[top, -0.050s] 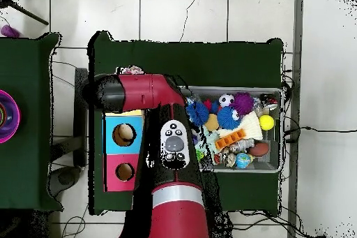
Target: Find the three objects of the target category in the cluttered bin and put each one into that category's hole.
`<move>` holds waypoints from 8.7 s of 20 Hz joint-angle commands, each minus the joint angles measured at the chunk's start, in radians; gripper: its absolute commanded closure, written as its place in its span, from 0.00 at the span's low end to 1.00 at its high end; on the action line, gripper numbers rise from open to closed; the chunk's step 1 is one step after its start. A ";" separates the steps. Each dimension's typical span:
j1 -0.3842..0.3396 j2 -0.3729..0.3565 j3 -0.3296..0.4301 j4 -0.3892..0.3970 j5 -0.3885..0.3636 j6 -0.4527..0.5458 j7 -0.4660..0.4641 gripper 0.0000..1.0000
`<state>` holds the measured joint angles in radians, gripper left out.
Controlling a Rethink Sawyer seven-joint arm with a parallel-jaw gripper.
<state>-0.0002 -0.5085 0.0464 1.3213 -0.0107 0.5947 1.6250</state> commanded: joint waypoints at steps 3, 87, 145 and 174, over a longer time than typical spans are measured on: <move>0.002 0.086 -0.021 0.170 0.022 -0.069 0.250 1.00; 0.224 0.020 -0.307 0.218 0.273 0.000 0.221 0.00; 0.149 0.123 -0.291 -0.257 0.248 0.394 0.206 1.00; 0.149 0.190 -0.279 -0.243 0.260 0.370 0.197 1.00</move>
<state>0.1340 -0.3140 -0.2889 1.0576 0.2465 0.7802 1.6302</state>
